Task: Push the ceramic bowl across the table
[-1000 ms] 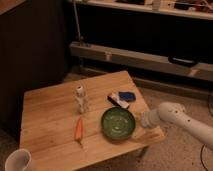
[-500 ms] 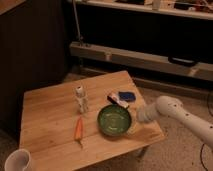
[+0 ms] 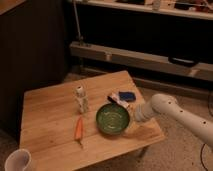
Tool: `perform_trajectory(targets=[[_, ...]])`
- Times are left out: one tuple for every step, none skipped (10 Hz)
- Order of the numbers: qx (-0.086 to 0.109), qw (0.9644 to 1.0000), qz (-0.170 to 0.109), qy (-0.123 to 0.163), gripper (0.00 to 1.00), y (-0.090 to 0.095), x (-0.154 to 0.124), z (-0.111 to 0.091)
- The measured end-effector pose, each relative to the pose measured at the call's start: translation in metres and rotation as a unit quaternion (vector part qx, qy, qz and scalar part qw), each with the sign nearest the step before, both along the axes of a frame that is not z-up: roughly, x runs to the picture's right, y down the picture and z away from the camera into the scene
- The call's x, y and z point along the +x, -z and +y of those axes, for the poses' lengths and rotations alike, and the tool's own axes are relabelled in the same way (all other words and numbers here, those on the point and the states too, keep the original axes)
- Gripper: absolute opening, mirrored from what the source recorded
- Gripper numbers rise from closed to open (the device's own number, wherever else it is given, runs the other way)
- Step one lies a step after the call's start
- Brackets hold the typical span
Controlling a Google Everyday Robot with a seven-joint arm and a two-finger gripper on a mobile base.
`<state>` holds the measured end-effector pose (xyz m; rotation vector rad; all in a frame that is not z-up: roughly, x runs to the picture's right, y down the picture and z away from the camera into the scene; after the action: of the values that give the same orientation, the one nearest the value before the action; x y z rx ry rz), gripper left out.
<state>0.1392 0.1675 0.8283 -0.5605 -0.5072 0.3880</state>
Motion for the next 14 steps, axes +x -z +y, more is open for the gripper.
perform_trajectory(targets=[[0.004, 1.0000, -0.003, -0.005, 0.80, 0.002, 0.000, -0.005], [0.007, 0.9999, -0.007, -0.007, 0.80, 0.003, -0.003, -0.009], [0.009, 0.9999, -0.010, -0.006, 0.80, 0.003, -0.006, -0.012], [0.009, 0.9999, -0.013, -0.007, 0.80, 0.002, -0.009, -0.012], [0.008, 0.9998, -0.015, -0.009, 0.80, 0.001, -0.010, -0.012], [0.005, 0.9997, -0.016, -0.018, 0.80, 0.003, -0.003, -0.009], [0.003, 0.9995, -0.017, -0.028, 0.80, 0.007, 0.005, -0.006], [0.002, 0.9988, -0.022, -0.045, 0.80, 0.011, 0.016, -0.004], [0.005, 0.9975, -0.027, -0.065, 0.80, 0.017, 0.028, -0.003], [0.004, 0.9968, -0.032, -0.073, 0.80, 0.020, 0.032, -0.002], [0.001, 0.9963, -0.038, -0.077, 0.80, 0.020, 0.032, 0.000], [-0.002, 0.9951, -0.051, -0.085, 0.80, 0.018, 0.027, 0.005], [-0.002, 0.9940, -0.059, -0.092, 0.80, 0.016, 0.022, 0.008], [-0.002, 0.9932, -0.067, -0.095, 0.80, 0.014, 0.015, 0.009]])
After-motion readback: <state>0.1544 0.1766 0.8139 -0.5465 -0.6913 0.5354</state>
